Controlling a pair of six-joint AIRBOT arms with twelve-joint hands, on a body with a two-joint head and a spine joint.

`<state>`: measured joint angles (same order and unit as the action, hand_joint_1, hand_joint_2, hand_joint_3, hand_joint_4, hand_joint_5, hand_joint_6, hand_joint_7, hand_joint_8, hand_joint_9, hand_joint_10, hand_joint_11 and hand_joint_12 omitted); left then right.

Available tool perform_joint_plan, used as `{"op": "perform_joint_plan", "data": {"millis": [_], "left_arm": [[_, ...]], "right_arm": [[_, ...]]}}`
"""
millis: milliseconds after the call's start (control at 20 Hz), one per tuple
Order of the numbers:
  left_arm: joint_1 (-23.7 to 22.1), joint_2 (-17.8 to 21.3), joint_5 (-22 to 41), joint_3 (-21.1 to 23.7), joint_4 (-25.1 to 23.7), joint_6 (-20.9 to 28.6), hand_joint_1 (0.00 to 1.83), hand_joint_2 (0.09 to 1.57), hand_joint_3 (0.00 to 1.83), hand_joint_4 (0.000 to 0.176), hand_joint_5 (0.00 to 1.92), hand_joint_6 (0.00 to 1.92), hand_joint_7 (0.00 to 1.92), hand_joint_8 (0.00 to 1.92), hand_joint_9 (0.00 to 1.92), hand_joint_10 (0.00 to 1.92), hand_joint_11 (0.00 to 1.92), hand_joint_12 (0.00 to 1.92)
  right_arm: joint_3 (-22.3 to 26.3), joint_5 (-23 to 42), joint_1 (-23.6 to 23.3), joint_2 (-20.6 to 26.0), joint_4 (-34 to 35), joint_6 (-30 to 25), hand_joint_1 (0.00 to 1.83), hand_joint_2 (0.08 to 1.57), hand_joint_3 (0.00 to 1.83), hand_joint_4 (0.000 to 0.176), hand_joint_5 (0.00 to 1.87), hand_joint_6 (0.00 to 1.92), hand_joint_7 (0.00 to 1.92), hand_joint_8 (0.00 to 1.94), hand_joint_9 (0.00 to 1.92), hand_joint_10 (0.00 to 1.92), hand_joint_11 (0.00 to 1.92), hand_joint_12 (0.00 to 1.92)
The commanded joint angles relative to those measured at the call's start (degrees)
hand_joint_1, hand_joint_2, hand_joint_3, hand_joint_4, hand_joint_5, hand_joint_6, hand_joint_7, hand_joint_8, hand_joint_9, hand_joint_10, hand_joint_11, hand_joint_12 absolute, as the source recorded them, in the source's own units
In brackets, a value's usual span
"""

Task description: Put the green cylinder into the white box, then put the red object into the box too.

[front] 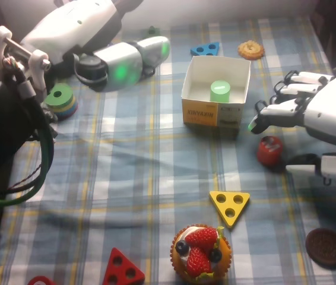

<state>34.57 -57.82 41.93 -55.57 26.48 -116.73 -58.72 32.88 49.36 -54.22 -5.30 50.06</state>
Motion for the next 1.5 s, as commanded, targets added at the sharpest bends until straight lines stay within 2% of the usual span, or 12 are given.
{"op": "perform_joint_plan", "data": {"millis": [0,300,350,400,600,700,750,1000,1050,1300,1400,1450], "left_arm": [[-0.48,0.29,6.68,0.1,-1.55,0.22,0.4,1.38,0.0,0.08,0.0,0.0,0.0,0.0,0.0,0.0,0.0,0.0],[-0.44,0.3,6.76,-0.12,-0.9,0.22,0.45,1.38,0.0,0.084,0.0,0.0,0.0,0.0,0.0,0.0,0.0,0.0],[-0.38,0.3,6.75,-0.13,-0.79,0.22,0.43,1.38,0.0,0.088,0.0,0.0,0.0,0.0,0.0,0.0,0.0,0.0],[-0.3,0.3,6.75,-0.15,-0.65,0.22,0.43,1.38,0.0,0.089,0.0,0.0,0.0,0.0,0.0,0.0,0.0,0.0],[0.06,0.33,6.34,-0.52,0.35,0.22,0.46,1.38,0.0,0.078,0.0,0.0,0.0,0.0,0.0,0.0,0.0,0.0],[0.6,0.62,6.76,-0.48,0.62,0.22,0.44,1.38,0.0,0.08,0.0,0.0,0.0,0.0,0.0,0.0,0.0,0.0],[0.85,0.76,6.91,-0.41,0.88,0.22,0.49,1.37,0.0,0.088,0.0,0.0,0.0,0.0,0.0,0.0,0.0,0.0],[2.11,1.26,7.79,-0.1,2.09,0.22,0.51,1.38,0.0,0.074,0.0,0.0,0.0,0.0,0.0,0.0,0.0,0.0],[2.28,1.26,7.8,-0.18,2.56,0.22,0.45,1.36,0.0,0.123,0.0,0.0,0.0,0.0,0.0,0.0,0.0,0.0],[3.21,1.01,7.57,-0.65,4.0,0.22,0.39,1.37,0.0,0.097,0.0,0.0,0.0,0.0,0.0,0.0,0.0,0.0],[4.3,0.97,7.61,-0.85,5.09,0.22,0.43,1.38,0.0,0.114,0.01,0.0,0.0,0.0,0.0,0.0,0.0,0.0],[4.7,0.88,7.67,-1.03,5.75,0.22,0.46,1.38,0.0,0.1,0.03,0.01,0.01,0.0,0.0,0.0,0.01,0.01]], "right_arm": [[-0.35,5.68,-0.83,-0.39,0.29,-0.24,0.9,1.25,0.0,0.0,0.32,0.56,0.58,0.04,0.19,0.92,0.0,1.58],[-1.22,4.92,-1.38,-1.81,0.06,-0.27,0.99,1.25,0.0,0.0,0.56,0.4,0.76,0.14,0.33,1.04,0.04,1.67],[-1.44,4.69,-1.42,-2.09,0.05,-0.28,1.11,1.3,0.0,0.0,0.59,1.25,0.78,1.13,0.41,1.19,0.09,1.78],[-1.79,4.34,-1.52,-2.62,-0.06,-0.31,1.13,1.28,0.0,0.0,0.61,1.41,0.79,1.34,0.49,1.26,0.11,1.82],[-3.48,3.42,-1.91,-4.12,-0.86,-2.81,1.17,1.22,0.0,0.015,0.78,1.29,0.81,1.31,0.57,1.26,0.22,1.76],[-1.9,5.91,-2.28,-1.75,-1.16,-2.81,1.15,1.25,0.0,0.0,0.71,1.34,0.78,1.41,0.55,1.4,0.21,1.87],[0.29,9.46,-2.8,1.36,-1.4,-2.81,1.16,1.26,0.0,0.0,0.7,1.32,0.77,1.48,0.55,1.64,0.39,1.92],[3.31,18.08,-3.61,6.47,-1.48,-2.86,1.2,1.25,0.0,0.0,0.68,1.25,0.81,1.53,0.68,1.73,0.59,1.92],[3.26,19.46,-4.81,6.83,-1.47,-2.93,1.19,1.26,0.0,0.0,0.67,1.27,0.79,1.56,0.69,1.76,0.63,1.92],[-1.06,16.67,-11.86,3.15,-2.25,-2.93,1.19,1.26,0.0,0.0,0.65,1.32,0.83,1.48,0.75,1.64,0.69,1.92],[-3.92,12.07,-15.94,-0.21,-4.3,-2.94,1.19,1.28,0.0,0.0,0.59,1.38,0.8,1.54,0.74,1.65,0.68,1.92],[-5.09,10.34,-17.25,-1.57,-5.0,-2.94,1.18,1.28,0.0,0.0,0.58,1.4,0.79,1.55,0.72,1.64,0.69,1.92]]}}
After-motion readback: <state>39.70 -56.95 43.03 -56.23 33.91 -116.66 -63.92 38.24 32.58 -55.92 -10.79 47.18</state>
